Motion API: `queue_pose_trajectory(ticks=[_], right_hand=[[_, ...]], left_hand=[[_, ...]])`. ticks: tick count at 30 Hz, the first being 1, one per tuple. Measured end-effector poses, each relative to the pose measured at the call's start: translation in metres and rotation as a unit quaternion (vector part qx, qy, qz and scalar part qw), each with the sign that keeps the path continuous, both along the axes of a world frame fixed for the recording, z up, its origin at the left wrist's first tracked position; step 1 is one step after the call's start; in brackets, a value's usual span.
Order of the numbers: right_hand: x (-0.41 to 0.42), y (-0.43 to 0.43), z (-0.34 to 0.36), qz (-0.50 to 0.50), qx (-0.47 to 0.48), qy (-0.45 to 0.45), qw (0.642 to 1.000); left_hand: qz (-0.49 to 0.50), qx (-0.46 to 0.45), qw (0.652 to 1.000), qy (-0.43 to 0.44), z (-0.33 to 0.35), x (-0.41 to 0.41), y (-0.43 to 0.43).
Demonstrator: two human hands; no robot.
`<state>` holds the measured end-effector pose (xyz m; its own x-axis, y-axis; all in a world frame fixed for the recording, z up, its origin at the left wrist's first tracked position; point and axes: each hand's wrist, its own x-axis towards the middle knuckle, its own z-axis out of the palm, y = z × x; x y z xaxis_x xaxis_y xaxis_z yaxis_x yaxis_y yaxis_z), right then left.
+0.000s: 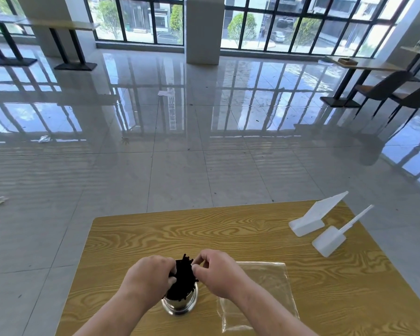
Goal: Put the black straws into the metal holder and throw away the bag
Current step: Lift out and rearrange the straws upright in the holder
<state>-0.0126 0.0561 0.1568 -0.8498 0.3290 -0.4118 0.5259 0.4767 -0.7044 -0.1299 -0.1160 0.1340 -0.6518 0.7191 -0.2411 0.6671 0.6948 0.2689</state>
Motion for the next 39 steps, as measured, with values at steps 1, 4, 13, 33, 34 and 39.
queue_pose_trajectory(ticks=[1,4,13,33,34,39], right_hand=[[0.0,0.001,0.0,-0.001,0.001,0.001,1.0],[-0.001,0.002,0.0,-0.002,0.0,0.003,1.0],[-0.005,0.003,-0.007,-0.015,-0.01,-0.003,1.0],[-0.01,0.003,-0.008,-0.035,-0.044,-0.016,0.998],[-0.012,0.003,-0.007,-0.036,-0.048,-0.018,0.998],[-0.023,0.002,0.005,-0.062,-0.225,0.014,0.972]], left_hand=[[-0.001,-0.001,1.0,0.0,0.002,0.0,0.0],[0.0,-0.001,1.0,-0.004,0.006,-0.003,0.0],[0.015,0.019,1.0,-0.012,0.025,-0.015,0.001],[0.126,0.144,0.981,0.035,0.128,-0.071,-0.01],[0.138,0.196,0.97,0.036,0.126,-0.072,-0.011],[0.247,0.426,0.845,-0.207,0.101,-0.066,-0.007]])
